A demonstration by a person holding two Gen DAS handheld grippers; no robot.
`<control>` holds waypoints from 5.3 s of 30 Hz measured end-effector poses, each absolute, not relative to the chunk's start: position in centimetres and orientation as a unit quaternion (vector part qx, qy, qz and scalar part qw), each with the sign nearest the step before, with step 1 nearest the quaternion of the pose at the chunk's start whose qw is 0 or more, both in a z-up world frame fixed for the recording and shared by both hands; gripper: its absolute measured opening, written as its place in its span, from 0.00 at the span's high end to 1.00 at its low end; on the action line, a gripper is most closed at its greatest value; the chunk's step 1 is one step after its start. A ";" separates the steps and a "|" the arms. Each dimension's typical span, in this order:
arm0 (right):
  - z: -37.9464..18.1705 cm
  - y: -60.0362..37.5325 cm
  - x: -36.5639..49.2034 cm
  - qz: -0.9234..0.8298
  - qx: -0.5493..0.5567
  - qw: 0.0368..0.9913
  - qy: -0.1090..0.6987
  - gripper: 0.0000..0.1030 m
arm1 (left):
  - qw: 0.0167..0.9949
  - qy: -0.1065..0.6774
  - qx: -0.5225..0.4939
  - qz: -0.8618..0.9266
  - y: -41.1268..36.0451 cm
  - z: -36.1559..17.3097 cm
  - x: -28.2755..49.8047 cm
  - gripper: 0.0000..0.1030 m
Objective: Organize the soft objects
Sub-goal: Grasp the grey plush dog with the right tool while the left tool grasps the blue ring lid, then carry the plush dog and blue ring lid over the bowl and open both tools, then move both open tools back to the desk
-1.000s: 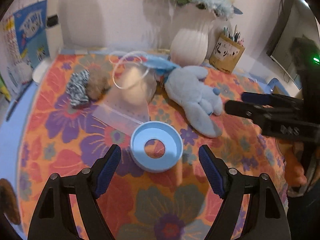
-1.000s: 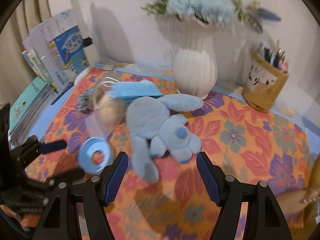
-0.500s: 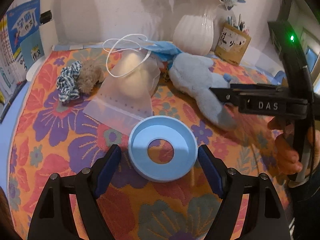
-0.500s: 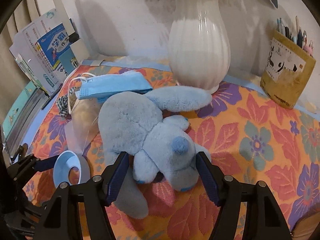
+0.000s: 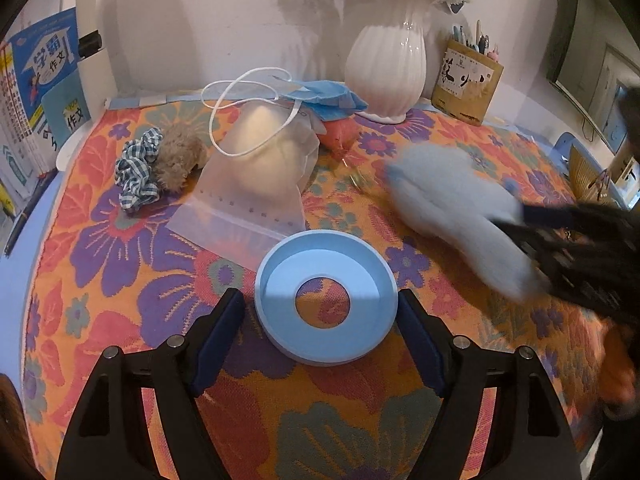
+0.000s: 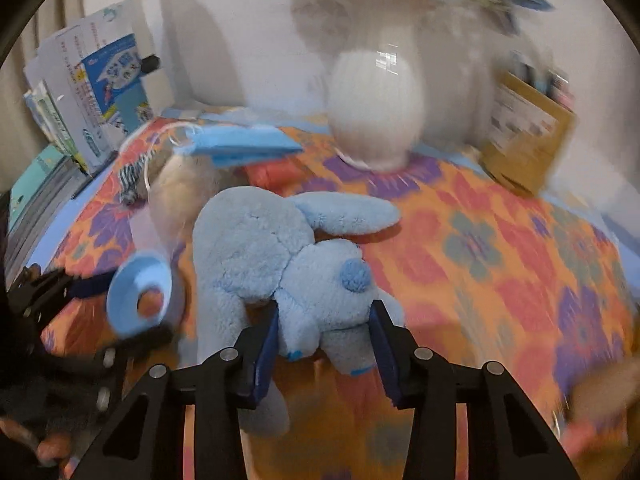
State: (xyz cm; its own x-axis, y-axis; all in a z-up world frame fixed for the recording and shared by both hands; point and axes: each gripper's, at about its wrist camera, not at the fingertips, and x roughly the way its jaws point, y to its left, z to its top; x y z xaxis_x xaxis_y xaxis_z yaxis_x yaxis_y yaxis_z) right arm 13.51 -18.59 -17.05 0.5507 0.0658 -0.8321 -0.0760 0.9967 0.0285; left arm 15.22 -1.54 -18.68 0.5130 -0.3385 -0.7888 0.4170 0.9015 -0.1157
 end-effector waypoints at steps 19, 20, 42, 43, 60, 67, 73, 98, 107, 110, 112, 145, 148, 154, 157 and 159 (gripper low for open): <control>-16.0 -21.3 7.8 0.058 0.001 0.877 0.477 0.29 | 0.876 0.424 0.020 -0.229 -0.5 -17.9 14.3 0.41; -16.6 -21.4 8.5 0.065 0.001 0.872 0.484 0.29 | 0.877 0.419 0.018 -0.234 -0.3 -17.7 14.0 0.41; -19.1 -20.8 4.5 0.035 0.093 0.850 0.517 0.50 | 0.879 0.395 0.059 -0.261 -2.2 -16.4 7.4 0.42; -19.1 -21.0 3.8 0.031 0.101 0.849 0.518 0.50 | 0.877 0.396 0.056 -0.266 -2.2 -16.4 6.8 0.42; -17.0 -25.9 -7.4 0.002 0.198 0.849 0.491 0.51 | 0.863 0.343 0.084 -0.361 -8.0 -12.0 -2.7 0.42; -14.3 -27.7 -11.8 -0.012 0.215 0.866 0.451 0.51 | 0.858 0.311 0.093 -0.397 -10.3 -8.8 -6.2 0.42; -11.3 -30.4 -17.1 -0.043 0.222 0.885 0.406 0.51 | 0.847 0.274 0.111 -0.441 -12.7 -6.1 -10.2 0.42; -4.8 -57.7 -16.6 -0.240 0.306 0.866 0.315 0.51 | 0.833 0.325 0.098 -0.438 -41.6 -2.1 -7.8 0.42; -8.6 -66.5 -4.4 -0.101 0.379 0.830 0.397 0.48 | 0.867 0.336 0.135 -0.344 -47.9 -5.6 -3.0 0.39; -10.4 -68.0 -2.3 -0.086 0.405 0.811 0.414 0.41 | 0.878 0.333 0.155 -0.306 -49.1 -6.7 -2.0 0.34; -11.4 -68.8 -1.7 -0.076 0.423 0.799 0.422 0.40 | 0.873 0.341 0.172 -0.304 -49.6 -7.3 -1.9 0.33; -2.9 -32.7 -13.3 0.031 0.195 0.905 0.376 0.35 | 0.830 0.344 0.123 -0.421 -14.5 -1.4 -7.7 0.25; -3.4 -27.6 -8.4 0.062 0.153 0.901 0.402 0.35 | 0.859 0.351 0.085 -0.362 -8.9 -1.8 -3.9 0.25; -6.0 -21.4 0.3 0.096 0.121 0.885 0.438 0.35 | 0.891 0.379 -0.008 -0.249 1.7 -3.6 3.9 0.25; -7.7 -19.3 4.3 0.093 0.117 0.878 0.455 0.40 | 0.894 0.404 -0.047 -0.191 6.0 -5.8 8.6 0.25; -8.4 -17.9 6.3 0.095 0.114 0.874 0.462 0.42 | 0.892 0.415 -0.059 -0.170 7.9 -7.3 10.9 0.25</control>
